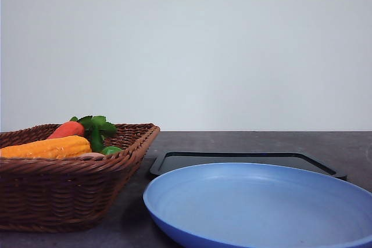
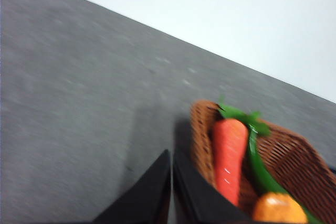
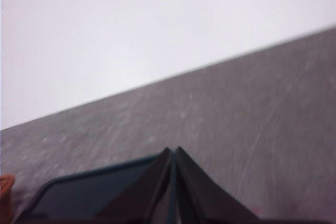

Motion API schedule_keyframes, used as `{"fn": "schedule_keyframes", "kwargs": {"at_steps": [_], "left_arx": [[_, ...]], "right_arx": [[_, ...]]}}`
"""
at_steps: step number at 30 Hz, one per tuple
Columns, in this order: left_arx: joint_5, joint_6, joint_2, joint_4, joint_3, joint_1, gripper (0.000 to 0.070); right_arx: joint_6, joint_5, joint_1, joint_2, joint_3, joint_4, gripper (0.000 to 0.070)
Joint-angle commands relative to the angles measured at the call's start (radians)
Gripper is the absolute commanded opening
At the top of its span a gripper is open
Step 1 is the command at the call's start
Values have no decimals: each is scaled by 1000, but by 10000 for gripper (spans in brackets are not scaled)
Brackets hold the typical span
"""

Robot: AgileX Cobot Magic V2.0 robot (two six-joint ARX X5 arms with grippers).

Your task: Transfer egg from basket to plate and serve

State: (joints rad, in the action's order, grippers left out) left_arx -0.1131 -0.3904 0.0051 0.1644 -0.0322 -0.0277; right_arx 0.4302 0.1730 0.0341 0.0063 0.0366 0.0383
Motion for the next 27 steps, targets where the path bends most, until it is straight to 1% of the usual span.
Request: {"fn": "schedule_keyframes", "kwargs": {"at_steps": [1, 5, 9, 11, 15, 17, 20, 23, 27], "left_arx": [[-18, -18, 4, 15, -13, 0, 0], [-19, -14, 45, 40, -58, 0, 0], [-37, -12, 133, 54, -125, 0, 0], [-70, 0, 193, 52, -165, 0, 0], [-153, 47, 328, 53, -255, 0, 0], [-199, 50, 395, 53, -300, 2, 0], [-290, 50, 500, 59, -371, 8, 0], [-370, 52, 608, 96, -442, 26, 0], [-446, 100, 754, 190, -533, 73, 0]], "right_arx": [[61, 4, 0, 0, 39, 22, 0], [54, 4, 0, 41, 125, 124, 0], [8, 28, 0, 141, 231, 199, 0], [-19, 41, 0, 206, 286, 230, 0], [-85, 72, 0, 348, 397, 286, 0], [-118, 96, 0, 415, 447, 312, 0], [-160, 128, 0, 512, 521, 364, 0], [-204, 173, 0, 608, 582, 420, 0], [-247, 252, 0, 732, 635, 500, 0]]}}
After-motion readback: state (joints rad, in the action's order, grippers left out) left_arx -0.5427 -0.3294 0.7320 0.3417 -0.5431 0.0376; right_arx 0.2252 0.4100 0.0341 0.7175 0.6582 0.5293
